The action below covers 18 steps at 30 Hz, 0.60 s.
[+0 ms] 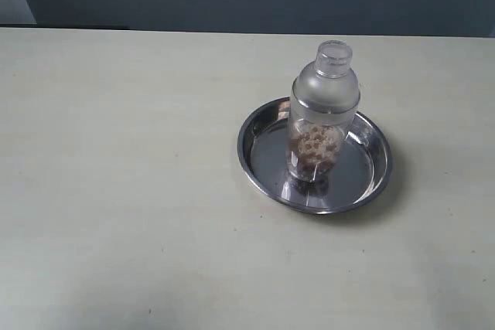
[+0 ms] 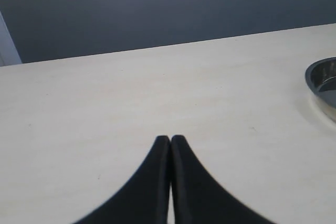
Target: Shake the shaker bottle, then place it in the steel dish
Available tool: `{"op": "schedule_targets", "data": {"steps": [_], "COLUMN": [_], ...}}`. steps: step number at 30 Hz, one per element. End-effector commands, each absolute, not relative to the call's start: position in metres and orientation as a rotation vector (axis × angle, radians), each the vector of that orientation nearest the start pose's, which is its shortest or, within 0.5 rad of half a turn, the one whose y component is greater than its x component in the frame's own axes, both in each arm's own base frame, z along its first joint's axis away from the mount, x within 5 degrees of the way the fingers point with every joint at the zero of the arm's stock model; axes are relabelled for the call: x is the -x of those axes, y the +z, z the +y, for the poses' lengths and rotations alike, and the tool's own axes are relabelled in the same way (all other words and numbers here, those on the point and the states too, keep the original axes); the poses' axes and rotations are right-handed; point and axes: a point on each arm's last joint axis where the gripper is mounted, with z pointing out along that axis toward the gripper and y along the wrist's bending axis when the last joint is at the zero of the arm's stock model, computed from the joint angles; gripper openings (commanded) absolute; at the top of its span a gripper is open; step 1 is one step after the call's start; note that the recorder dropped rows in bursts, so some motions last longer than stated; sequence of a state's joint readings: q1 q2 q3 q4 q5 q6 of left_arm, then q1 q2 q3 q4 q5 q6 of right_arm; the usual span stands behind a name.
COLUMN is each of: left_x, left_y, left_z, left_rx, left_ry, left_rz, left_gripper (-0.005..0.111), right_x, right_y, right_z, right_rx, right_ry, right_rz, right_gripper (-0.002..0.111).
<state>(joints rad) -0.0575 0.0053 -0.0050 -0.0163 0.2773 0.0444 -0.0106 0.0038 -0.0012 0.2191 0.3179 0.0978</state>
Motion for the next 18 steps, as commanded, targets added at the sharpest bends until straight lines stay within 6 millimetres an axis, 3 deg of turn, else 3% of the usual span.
{"op": "schedule_targets", "data": {"steps": [1, 18], "left_x": [-0.0549, -0.0549], "left_y": [0.1886, 0.1888], "left_z": [-0.0017, -0.0016], "left_rx": [-0.045, -0.053], "left_ry": [-0.012, -0.004], "left_rz": [1.754, 1.752], "left_gripper": [0.0, 0.0], "right_x": [-0.0542, -0.0542], "right_y": [0.186, 0.186], "right_z": [0.0055, 0.0055], "right_rx": [-0.228, -0.228], "right_ry": [0.267, 0.267], "right_rz": [1.778, 1.778], "right_gripper": [-0.001, -0.001]}}
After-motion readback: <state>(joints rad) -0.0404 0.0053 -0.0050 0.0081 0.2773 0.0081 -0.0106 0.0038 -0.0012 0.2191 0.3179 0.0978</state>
